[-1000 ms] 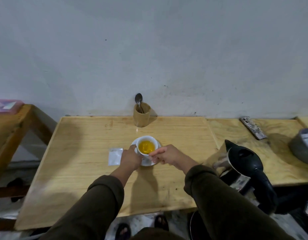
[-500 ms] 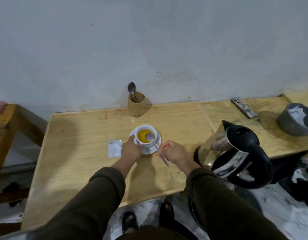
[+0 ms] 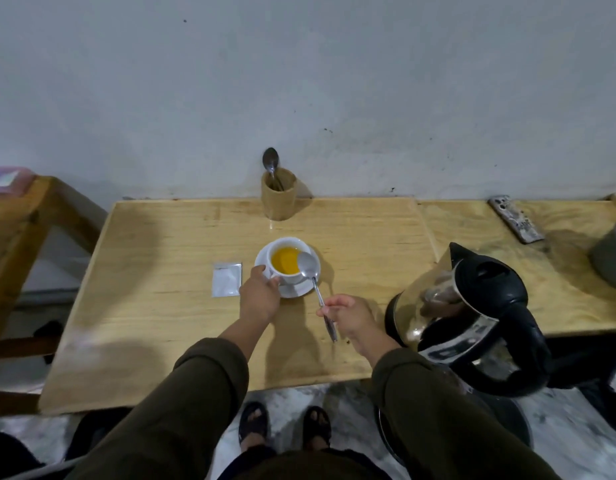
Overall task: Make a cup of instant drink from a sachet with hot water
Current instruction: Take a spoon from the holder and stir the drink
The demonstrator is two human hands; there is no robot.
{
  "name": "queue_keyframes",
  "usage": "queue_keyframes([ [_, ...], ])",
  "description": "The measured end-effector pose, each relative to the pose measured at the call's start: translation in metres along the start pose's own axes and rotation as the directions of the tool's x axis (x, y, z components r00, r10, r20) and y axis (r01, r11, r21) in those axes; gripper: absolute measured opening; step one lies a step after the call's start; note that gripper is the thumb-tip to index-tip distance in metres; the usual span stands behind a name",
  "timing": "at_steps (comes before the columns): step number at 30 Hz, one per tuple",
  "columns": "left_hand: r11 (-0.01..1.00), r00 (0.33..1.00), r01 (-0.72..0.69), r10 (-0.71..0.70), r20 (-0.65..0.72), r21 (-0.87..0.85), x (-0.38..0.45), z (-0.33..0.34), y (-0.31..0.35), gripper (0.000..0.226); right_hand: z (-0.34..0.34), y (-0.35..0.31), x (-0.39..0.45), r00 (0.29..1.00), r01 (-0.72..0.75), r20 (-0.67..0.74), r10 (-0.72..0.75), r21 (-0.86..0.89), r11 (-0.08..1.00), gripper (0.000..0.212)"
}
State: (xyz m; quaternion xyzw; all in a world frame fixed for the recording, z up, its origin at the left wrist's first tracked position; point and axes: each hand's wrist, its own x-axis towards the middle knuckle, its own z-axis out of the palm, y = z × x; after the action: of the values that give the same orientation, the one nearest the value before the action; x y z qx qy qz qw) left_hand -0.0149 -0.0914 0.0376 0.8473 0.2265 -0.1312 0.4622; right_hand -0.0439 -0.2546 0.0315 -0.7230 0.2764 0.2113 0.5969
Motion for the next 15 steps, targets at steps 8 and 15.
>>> queue_keyframes([
  [8,0.997,0.996,-0.015,0.009,-0.093,-0.069,-0.010,0.012,-0.001,0.052,-0.021,0.015,0.028,0.985,-0.040,-0.172,0.034,-0.028,0.999,0.021],
  [15,0.993,0.988,-0.006,-0.013,-0.155,-0.119,-0.007,0.023,-0.005,0.073,-0.024,0.012,0.053,0.953,-0.095,-0.296,0.070,-0.072,0.993,0.007],
])
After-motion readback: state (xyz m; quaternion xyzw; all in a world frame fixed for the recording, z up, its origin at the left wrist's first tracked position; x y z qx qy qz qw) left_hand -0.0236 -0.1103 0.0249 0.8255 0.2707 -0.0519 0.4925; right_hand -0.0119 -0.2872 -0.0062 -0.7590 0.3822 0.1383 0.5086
